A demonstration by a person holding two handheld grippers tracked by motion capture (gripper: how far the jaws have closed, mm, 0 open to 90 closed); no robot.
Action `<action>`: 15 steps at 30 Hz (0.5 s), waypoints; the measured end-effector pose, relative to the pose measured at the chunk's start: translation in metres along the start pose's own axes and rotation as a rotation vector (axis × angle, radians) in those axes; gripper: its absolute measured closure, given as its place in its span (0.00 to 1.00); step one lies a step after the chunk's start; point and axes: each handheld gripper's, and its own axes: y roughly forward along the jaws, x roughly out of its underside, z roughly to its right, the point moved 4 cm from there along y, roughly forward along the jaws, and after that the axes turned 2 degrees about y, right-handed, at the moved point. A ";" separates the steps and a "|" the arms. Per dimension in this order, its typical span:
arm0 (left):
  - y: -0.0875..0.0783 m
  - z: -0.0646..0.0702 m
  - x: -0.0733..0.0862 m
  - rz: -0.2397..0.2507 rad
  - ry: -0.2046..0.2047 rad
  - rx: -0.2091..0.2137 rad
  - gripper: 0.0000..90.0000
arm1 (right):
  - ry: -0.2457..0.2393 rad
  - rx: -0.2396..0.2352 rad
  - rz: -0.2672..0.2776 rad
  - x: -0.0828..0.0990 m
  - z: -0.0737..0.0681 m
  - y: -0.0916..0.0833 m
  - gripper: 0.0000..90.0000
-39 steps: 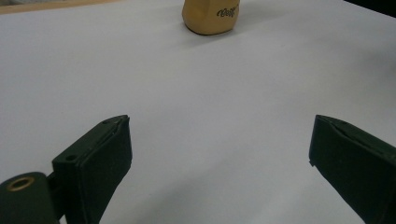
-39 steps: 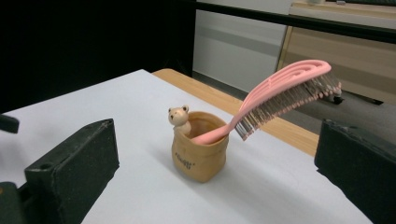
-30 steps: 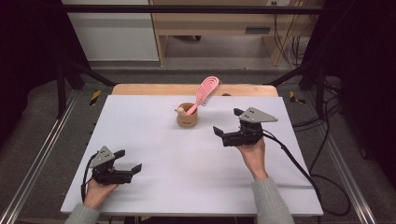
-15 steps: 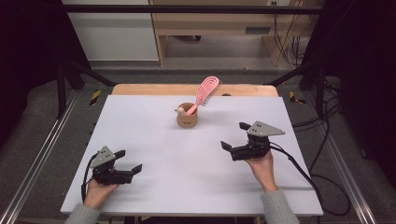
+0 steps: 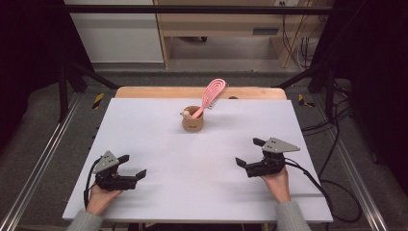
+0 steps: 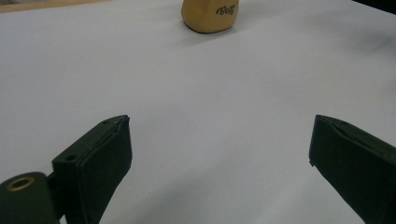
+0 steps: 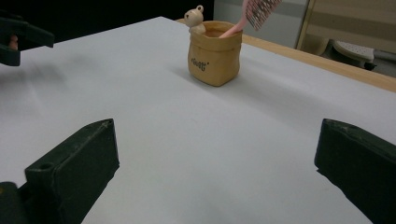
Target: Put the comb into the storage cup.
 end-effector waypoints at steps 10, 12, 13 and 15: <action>0.001 0.000 0.001 -0.005 0.004 0.000 0.07 | 0.042 -0.008 0.003 0.019 0.008 -0.013 0.00; 0.001 0.000 0.001 -0.007 0.005 0.001 0.07 | 0.044 -0.014 0.011 0.022 0.009 -0.015 0.00; 0.001 0.000 0.001 -0.008 0.006 0.002 0.07 | 0.042 -0.015 0.009 0.023 0.010 -0.016 0.00; 0.002 0.001 0.001 -0.009 0.007 0.003 0.07 | 0.040 -0.009 0.004 0.026 0.011 -0.018 0.00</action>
